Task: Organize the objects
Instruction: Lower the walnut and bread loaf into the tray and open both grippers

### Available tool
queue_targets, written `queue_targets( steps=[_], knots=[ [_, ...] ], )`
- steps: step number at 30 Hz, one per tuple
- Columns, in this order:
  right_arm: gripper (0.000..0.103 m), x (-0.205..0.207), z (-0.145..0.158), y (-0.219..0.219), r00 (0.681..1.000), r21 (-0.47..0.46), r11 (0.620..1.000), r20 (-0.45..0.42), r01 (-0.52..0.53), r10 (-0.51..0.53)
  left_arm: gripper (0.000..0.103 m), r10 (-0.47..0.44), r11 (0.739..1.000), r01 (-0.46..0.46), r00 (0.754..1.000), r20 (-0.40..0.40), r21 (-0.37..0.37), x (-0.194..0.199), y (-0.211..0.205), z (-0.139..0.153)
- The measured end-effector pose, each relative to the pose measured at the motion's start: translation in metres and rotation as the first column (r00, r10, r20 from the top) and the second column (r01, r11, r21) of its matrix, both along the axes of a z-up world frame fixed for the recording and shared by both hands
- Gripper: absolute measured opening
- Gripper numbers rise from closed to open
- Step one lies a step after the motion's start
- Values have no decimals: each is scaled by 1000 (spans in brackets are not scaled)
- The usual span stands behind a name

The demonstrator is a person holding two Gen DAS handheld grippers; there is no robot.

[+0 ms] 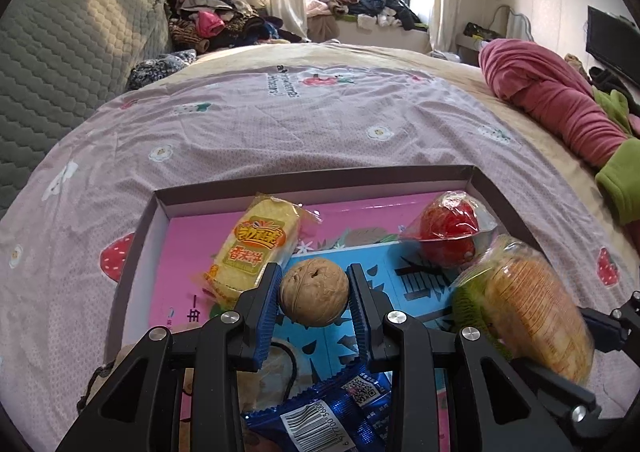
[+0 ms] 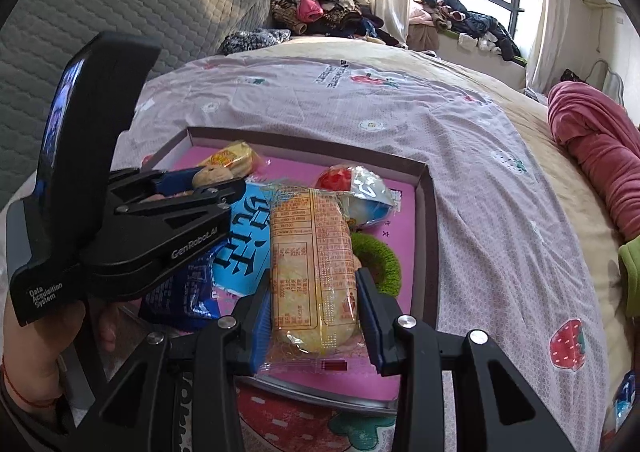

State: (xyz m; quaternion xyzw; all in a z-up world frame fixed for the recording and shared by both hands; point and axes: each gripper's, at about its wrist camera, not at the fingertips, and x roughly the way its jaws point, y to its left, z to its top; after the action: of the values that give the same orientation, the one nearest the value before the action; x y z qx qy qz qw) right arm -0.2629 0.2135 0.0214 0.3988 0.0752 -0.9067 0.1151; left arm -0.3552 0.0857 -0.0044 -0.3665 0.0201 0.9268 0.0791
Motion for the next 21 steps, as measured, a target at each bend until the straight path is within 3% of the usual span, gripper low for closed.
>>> queue_targets(
  steps=[8, 21],
  knots=[
    [39, -1, -3, 0, 1000, 27, 1000, 18, -5, 4, 35, -26, 1000, 26, 1000, 9, -11, -2, 8, -5],
    [39, -6, -20, -8, 996, 44, 998, 79, -44, 41, 35, -46, 998, 50, 995, 94, -36, -4, 14, -19]
  ],
)
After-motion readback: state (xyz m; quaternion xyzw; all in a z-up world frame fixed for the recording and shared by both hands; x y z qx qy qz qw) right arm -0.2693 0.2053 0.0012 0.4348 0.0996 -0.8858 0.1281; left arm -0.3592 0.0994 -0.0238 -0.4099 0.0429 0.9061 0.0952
